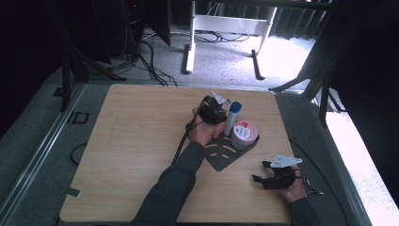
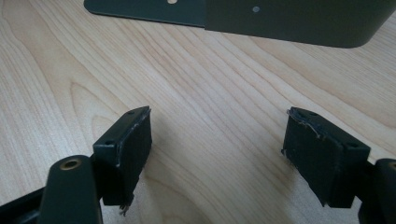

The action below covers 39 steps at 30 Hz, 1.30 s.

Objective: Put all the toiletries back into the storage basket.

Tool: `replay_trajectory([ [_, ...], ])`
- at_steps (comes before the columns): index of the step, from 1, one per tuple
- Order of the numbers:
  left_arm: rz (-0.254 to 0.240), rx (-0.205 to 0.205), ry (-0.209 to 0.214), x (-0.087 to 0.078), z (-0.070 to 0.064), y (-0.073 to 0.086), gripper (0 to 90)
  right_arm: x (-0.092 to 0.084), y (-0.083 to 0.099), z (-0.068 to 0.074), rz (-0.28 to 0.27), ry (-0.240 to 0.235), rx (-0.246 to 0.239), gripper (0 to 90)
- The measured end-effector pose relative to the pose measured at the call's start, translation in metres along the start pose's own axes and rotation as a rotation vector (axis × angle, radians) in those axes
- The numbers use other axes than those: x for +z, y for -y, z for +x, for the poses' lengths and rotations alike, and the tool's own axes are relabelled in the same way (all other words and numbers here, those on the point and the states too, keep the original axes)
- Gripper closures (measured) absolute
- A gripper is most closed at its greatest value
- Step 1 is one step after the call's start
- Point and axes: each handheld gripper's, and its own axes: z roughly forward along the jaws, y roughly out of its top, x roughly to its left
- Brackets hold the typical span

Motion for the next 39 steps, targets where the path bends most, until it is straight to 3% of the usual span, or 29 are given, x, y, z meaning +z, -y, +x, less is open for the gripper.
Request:
replay_trajectory([
  [7, 0.01, -0.019, 0.003, 0.001, 0.002, 0.001, 45.2, 0.0, 0.0, 0.0, 0.0, 0.0, 0.0, 23.4],
  [13, 0.01, -0.01, 0.013, 0.0, 0.001, 0.002, 38.2, 0.0, 0.0, 0.0, 0.0, 0.0, 0.0, 23.3],
  [27, 0.018, -0.013, 0.022, -0.004, 0.001, 0.013, 33.8, 0.0, 0.0, 0.0, 0.001, 0.0, 0.0, 23.4],
  [39, 0.029, -0.007, 0.067, -0.018, 0.001, 0.018, 32.7, 0.0, 0.0, 0.0, 0.0, 0.0, 0.0, 23.4],
])
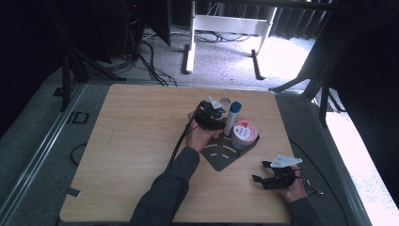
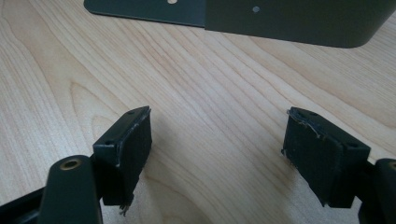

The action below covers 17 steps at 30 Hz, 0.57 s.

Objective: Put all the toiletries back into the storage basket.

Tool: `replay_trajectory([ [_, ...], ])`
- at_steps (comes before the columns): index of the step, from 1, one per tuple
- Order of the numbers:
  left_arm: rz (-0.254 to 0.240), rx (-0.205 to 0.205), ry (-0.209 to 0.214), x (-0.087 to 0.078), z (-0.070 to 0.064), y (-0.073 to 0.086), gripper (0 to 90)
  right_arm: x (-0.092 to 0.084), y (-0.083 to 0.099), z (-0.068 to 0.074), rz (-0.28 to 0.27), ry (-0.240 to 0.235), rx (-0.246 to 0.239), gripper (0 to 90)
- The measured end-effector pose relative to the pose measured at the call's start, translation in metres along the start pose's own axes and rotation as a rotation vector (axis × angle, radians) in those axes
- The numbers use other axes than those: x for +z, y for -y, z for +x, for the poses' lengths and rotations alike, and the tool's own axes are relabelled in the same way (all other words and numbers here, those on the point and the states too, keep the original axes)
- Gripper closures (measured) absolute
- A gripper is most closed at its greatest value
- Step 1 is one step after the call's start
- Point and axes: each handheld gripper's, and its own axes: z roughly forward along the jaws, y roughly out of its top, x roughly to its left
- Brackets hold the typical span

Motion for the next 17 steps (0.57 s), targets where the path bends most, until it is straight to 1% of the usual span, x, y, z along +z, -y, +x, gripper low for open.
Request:
replay_trajectory([
  [7, 0.008, 0.017, 0.003, -0.01, 0.002, 0.009, 32.6, 0.0, 0.0, 0.0, 0.0, 0.001, 0.0, 23.4],
  [9, 0.004, 0.016, 0.005, -0.013, 0.002, 0.012, 32.6, 0.0, 0.0, 0.0, 0.0, 0.0, 0.0, 23.4],
  [11, 0.001, 0.009, 0.017, -0.017, 0.004, 0.014, 32.6, 0.0, 0.0, 0.0, 0.0, 0.0, 0.0, 23.4],
  [13, -0.001, 0.01, 0.019, -0.02, 0.004, 0.017, 32.6, 0.0, 0.0, 0.0, 0.0, 0.0, 0.0, 23.4],
  [15, 0.001, 0.02, 0.017, -0.024, 0.004, 0.022, 32.6, 0.0, 0.0, 0.0, 0.0, 0.0, 0.0, 23.4],
  [16, 0.001, 0.02, 0.017, -0.024, 0.004, 0.022, 32.6, 0.0, 0.0, 0.0, 0.0, 0.0, 0.0, 23.4],
  [17, -0.003, 0.019, 0.021, -0.027, 0.004, 0.025, 32.6, 0.0, 0.0, 0.0, 0.0, 0.0, 0.001, 23.4],
])
